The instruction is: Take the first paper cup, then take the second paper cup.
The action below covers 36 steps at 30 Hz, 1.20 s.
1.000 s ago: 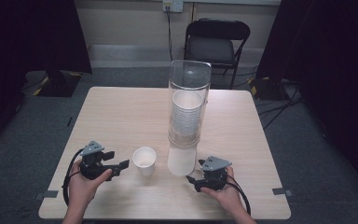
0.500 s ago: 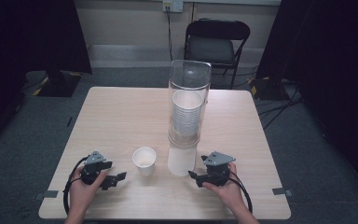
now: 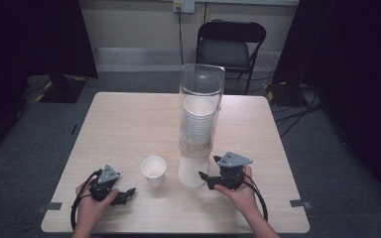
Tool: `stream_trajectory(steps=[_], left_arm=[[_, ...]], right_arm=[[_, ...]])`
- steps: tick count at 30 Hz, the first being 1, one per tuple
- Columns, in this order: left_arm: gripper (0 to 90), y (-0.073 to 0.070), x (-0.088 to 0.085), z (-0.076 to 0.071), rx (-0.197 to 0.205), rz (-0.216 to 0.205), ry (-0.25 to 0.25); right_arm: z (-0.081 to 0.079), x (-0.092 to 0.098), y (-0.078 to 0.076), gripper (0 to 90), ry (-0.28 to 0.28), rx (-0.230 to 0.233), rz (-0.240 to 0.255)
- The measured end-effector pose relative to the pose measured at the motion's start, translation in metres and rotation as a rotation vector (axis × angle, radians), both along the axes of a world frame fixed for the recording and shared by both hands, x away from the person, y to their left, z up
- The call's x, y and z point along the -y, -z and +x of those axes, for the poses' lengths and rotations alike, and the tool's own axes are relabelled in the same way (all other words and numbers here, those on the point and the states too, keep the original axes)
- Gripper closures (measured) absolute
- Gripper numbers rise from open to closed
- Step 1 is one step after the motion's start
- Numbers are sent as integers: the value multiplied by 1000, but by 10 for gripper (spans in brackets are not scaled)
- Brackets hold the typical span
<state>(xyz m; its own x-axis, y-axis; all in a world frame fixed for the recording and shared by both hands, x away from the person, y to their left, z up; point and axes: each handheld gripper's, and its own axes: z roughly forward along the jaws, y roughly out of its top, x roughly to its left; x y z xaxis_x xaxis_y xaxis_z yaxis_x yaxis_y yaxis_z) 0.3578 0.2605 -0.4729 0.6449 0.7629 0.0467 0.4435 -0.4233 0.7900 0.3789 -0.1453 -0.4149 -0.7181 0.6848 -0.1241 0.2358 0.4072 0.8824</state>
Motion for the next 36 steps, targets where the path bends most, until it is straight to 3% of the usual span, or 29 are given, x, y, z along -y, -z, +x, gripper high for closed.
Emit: stream_trajectory(steps=[22,27,32,36], left_arm=[[129,1,1,-2,4,-2,5],[129,1,1,-2,5,-5,4],[129,1,1,-2,4,-1,6],[128,1,1,-2,4,-1,6]], right_arm=[[14,-7,-13,210,2,2,35],[19,-10,-14,210,5,4,69],[19,-17,-22,211,-22,12,88],[22,-23,-26,221,-42,13,132]])
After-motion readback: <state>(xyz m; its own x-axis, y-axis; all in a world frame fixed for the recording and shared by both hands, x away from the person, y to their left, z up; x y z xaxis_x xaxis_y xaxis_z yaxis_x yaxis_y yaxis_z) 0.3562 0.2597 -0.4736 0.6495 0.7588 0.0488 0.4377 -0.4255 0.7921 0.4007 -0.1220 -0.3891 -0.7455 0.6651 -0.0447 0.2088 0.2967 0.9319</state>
